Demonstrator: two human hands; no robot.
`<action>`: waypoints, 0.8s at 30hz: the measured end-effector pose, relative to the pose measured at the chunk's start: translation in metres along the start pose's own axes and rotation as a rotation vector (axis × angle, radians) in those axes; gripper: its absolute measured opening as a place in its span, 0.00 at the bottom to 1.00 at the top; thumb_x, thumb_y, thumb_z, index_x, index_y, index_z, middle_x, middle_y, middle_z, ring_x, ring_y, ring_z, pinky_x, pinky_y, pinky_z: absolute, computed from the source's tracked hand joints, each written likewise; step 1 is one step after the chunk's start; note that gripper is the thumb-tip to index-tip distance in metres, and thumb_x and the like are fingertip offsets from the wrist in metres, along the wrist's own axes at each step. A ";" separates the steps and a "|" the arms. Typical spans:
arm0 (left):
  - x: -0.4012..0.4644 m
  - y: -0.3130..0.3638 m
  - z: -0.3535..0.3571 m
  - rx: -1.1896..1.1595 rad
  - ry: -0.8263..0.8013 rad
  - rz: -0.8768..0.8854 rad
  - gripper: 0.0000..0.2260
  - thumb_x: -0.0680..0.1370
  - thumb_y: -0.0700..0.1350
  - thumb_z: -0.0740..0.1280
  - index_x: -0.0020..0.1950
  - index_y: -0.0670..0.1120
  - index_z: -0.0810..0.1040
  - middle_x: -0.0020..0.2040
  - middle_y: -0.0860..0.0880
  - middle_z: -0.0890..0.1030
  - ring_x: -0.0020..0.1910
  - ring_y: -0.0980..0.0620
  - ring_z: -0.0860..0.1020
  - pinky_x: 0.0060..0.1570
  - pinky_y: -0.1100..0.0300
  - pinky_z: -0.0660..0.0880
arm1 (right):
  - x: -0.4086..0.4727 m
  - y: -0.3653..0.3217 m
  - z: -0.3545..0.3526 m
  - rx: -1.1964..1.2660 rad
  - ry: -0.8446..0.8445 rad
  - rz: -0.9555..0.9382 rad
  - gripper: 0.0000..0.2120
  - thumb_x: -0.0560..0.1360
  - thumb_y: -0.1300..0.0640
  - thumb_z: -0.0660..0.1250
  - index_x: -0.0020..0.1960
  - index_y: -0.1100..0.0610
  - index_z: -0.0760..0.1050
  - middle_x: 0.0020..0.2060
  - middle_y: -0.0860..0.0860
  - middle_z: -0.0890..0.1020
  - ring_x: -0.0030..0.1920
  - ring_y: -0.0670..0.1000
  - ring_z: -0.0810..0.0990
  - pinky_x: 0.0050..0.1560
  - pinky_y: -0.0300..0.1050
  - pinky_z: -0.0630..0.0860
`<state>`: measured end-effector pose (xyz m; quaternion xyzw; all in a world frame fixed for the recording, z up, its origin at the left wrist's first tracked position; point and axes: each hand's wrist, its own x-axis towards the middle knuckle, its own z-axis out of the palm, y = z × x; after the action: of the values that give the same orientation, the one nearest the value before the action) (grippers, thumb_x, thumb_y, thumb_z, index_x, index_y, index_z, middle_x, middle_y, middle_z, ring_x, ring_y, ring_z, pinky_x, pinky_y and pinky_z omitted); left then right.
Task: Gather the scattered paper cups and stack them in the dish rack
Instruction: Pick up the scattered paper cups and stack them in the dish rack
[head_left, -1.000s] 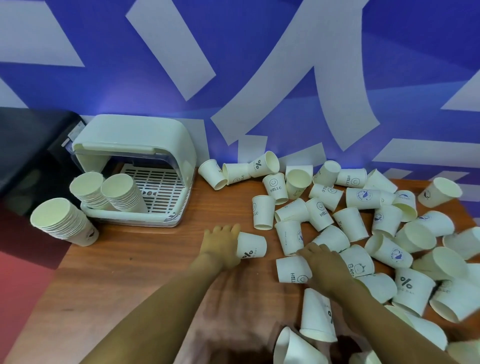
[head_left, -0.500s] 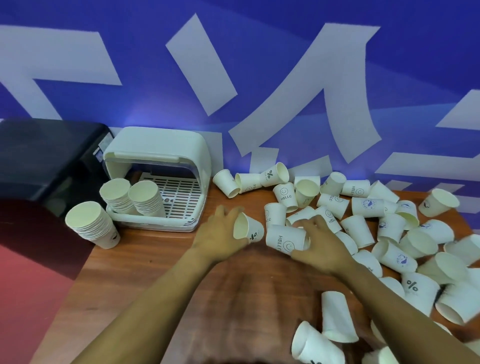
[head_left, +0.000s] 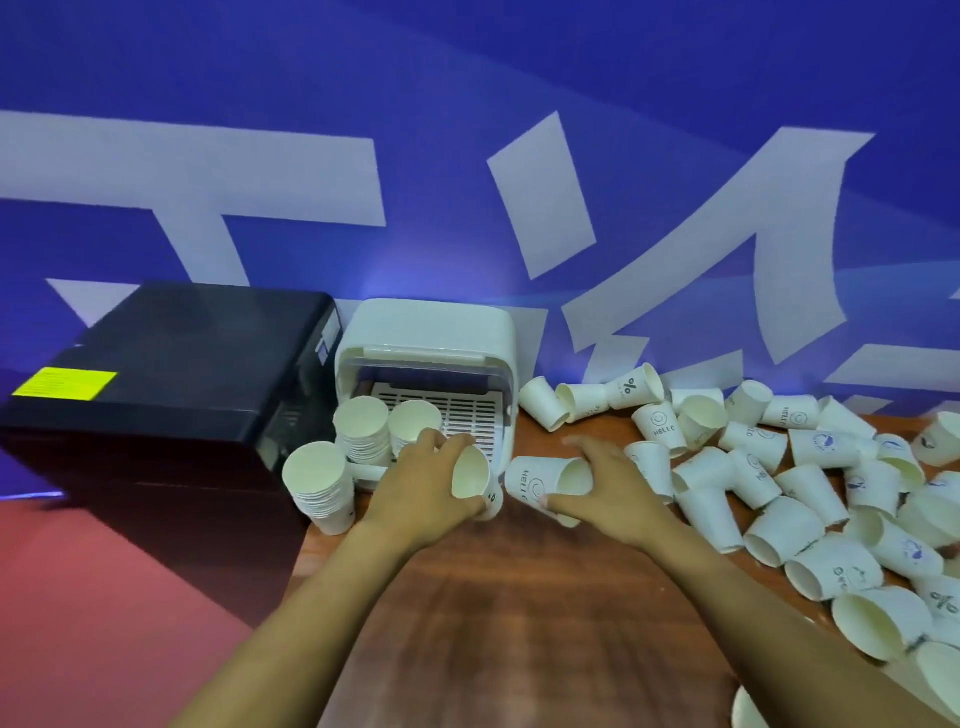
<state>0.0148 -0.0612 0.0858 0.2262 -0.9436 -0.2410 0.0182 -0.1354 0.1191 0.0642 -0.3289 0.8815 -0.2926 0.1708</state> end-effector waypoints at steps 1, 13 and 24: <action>-0.003 -0.011 -0.006 -0.002 0.004 0.000 0.32 0.71 0.58 0.69 0.72 0.56 0.63 0.66 0.51 0.66 0.64 0.48 0.69 0.59 0.55 0.70 | 0.002 -0.012 0.008 -0.009 0.007 -0.010 0.37 0.63 0.44 0.76 0.68 0.48 0.66 0.62 0.47 0.70 0.62 0.49 0.70 0.59 0.42 0.67; -0.010 -0.095 -0.054 0.000 0.037 -0.013 0.32 0.73 0.59 0.68 0.74 0.57 0.61 0.68 0.52 0.64 0.65 0.48 0.66 0.56 0.55 0.70 | 0.010 -0.101 0.073 -0.074 -0.004 -0.055 0.39 0.64 0.50 0.76 0.71 0.46 0.61 0.64 0.49 0.66 0.65 0.52 0.63 0.60 0.39 0.62; 0.037 -0.109 -0.079 -0.008 0.281 -0.124 0.31 0.72 0.58 0.69 0.72 0.55 0.63 0.67 0.50 0.66 0.63 0.45 0.68 0.53 0.52 0.72 | 0.059 -0.126 0.066 0.079 0.222 -0.134 0.34 0.62 0.50 0.79 0.64 0.51 0.67 0.59 0.45 0.71 0.57 0.41 0.70 0.57 0.35 0.68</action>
<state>0.0390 -0.1978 0.1026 0.3154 -0.9151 -0.2114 0.1359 -0.0851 -0.0253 0.0861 -0.3455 0.8588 -0.3726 0.0654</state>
